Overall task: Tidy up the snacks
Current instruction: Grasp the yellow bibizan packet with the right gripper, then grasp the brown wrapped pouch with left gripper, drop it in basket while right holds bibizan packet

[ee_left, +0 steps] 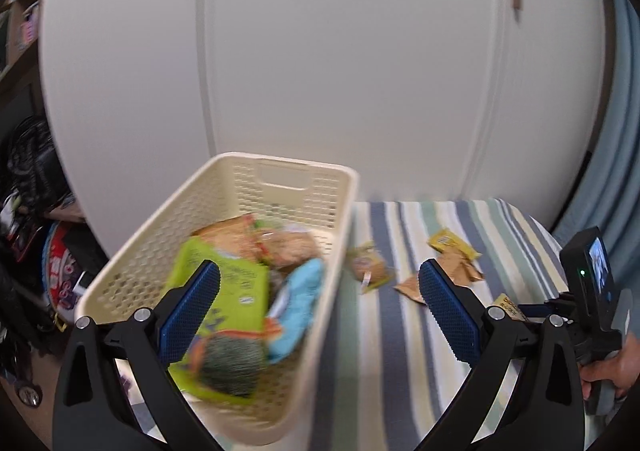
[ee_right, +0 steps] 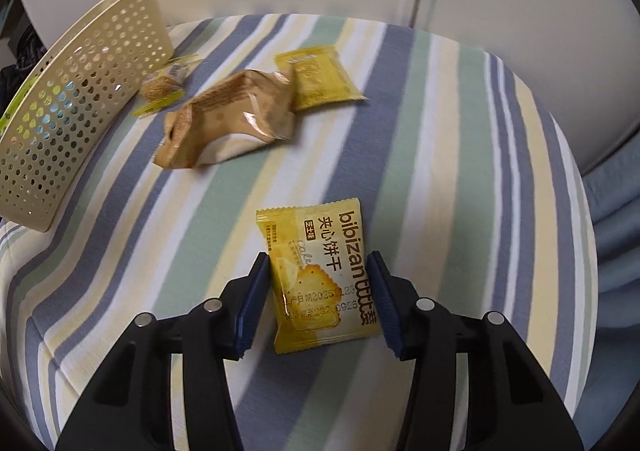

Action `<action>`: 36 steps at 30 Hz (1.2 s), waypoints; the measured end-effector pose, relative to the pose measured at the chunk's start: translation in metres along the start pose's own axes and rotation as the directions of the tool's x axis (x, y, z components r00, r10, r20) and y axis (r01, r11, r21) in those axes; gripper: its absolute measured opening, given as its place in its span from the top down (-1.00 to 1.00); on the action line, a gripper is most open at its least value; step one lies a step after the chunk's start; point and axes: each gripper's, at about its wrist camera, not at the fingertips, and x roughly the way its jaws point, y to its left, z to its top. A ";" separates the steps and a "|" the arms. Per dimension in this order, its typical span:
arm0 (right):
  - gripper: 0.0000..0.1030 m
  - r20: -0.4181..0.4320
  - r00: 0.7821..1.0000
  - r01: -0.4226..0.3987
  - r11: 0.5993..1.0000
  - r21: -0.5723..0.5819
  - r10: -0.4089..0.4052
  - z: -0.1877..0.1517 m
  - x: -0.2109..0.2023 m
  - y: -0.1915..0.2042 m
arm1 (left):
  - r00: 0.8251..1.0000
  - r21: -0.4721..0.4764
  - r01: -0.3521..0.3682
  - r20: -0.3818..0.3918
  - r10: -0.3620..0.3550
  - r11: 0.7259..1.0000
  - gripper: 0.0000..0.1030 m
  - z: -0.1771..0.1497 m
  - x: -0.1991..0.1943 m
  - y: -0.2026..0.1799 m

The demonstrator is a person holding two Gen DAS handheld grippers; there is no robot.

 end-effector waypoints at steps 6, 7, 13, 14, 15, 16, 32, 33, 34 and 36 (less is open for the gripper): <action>0.02 0.009 1.000 -0.029 0.998 0.051 0.028 -0.008 -0.003 -0.018 | 0.985 0.136 0.141 -0.116 -0.126 0.981 -0.96 0.007 0.047 -0.059; 0.01 0.011 0.999 -0.031 0.998 0.051 0.031 -0.009 -0.003 -0.018 | 0.979 0.142 0.164 -0.144 -0.144 0.976 -0.96 0.007 0.056 -0.065; -0.20 0.016 0.998 -0.057 0.997 0.044 0.056 -0.007 0.000 -0.015 | 0.922 0.174 0.265 -0.335 -0.196 0.948 -0.96 -0.002 0.119 -0.101; -0.20 0.017 0.998 -0.054 0.998 0.042 0.054 -0.007 0.000 -0.014 | 0.913 0.190 0.272 -0.360 -0.191 0.943 -0.96 -0.006 0.127 -0.106; -0.21 0.017 0.999 -0.051 0.998 0.039 0.050 -0.008 0.000 -0.013 | 0.906 0.209 0.275 -0.382 -0.180 0.939 -0.96 -0.009 0.137 -0.112; -0.22 0.017 0.999 -0.047 0.998 0.035 0.046 -0.008 0.000 -0.012 | 0.901 0.223 0.274 -0.400 -0.169 0.936 -0.96 -0.012 0.145 -0.116; -0.30 0.025 0.998 -0.061 0.998 0.035 0.060 -0.008 0.000 -0.012 | 0.862 0.244 0.300 -0.483 -0.153 0.922 -0.92 -0.026 0.205 -0.143; -0.30 0.025 0.998 -0.059 0.998 0.034 0.058 -0.008 0.000 -0.012 | 0.866 0.241 0.297 -0.476 -0.154 0.924 -0.84 -0.026 0.204 -0.144; -0.30 0.024 0.998 -0.057 0.998 0.032 0.056 -0.008 0.000 -0.011 | 0.870 0.241 0.296 -0.468 -0.157 0.924 -0.67 -0.026 0.202 -0.144; -0.30 0.024 0.998 -0.051 0.998 0.029 0.050 -0.009 0.001 -0.010 | 0.874 0.239 0.296 -0.458 -0.162 0.925 -0.35 -0.024 0.198 -0.145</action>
